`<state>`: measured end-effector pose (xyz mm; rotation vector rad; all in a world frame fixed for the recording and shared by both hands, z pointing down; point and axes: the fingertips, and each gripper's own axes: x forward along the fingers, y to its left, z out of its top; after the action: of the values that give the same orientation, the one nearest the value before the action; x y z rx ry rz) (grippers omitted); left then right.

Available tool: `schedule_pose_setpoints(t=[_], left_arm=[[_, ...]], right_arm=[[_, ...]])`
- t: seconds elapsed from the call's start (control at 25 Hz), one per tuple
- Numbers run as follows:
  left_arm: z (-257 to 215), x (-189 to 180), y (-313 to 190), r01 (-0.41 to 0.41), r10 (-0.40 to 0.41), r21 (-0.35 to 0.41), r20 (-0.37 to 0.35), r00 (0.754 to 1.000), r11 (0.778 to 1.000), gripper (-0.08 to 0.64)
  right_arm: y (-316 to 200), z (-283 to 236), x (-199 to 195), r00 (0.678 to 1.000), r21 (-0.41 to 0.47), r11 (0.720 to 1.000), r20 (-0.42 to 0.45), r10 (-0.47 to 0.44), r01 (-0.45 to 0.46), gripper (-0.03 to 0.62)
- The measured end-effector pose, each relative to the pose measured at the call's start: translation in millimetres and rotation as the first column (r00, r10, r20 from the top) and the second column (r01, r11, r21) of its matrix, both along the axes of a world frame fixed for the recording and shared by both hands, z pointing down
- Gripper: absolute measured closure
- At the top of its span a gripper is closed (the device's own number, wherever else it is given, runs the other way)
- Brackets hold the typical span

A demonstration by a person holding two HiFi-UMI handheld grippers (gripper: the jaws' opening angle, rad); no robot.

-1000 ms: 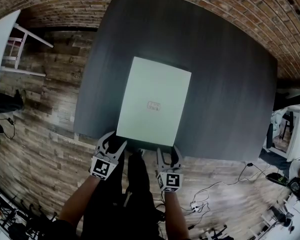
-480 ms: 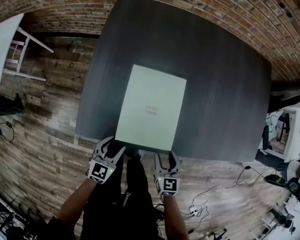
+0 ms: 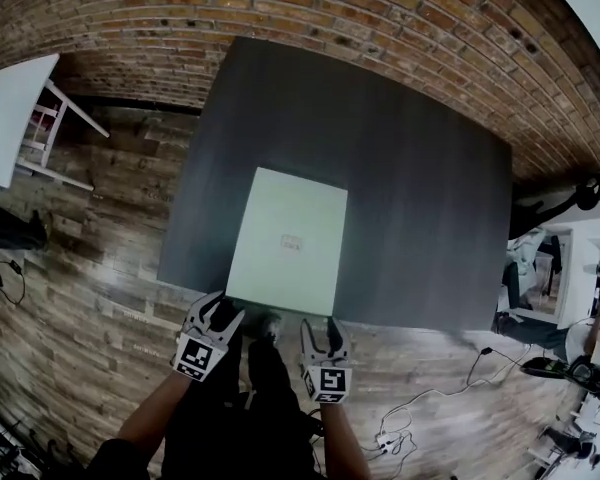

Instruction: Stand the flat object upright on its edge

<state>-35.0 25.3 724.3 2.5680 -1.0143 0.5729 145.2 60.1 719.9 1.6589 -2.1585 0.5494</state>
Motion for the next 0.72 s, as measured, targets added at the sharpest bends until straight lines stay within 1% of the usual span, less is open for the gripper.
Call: schedule_pose_setpoints(t=[0.48,0.6,0.72], left_arm=[[-48,-5,4,0.008,-0.007,0.033,-0.020,1.000,0.999,0.364],[-59,-5,0,0.011,-0.010,0.037,-0.020,1.000,0.999,0.354],[-69,-5,-2,0.007,-0.006,0.038,-0.035,0.999,0.999,0.350]], right_arm=[[7,-50,-5,1.000,0.054,0.998,-0.004,-0.008,0.008,0.354],[6,-58,-6,1.000,0.059,0.998,-0.001,-0.020,0.020,0.354],[6,-63,-6,1.000,0.063,0.998,0.000,-0.022,0.022,0.354]])
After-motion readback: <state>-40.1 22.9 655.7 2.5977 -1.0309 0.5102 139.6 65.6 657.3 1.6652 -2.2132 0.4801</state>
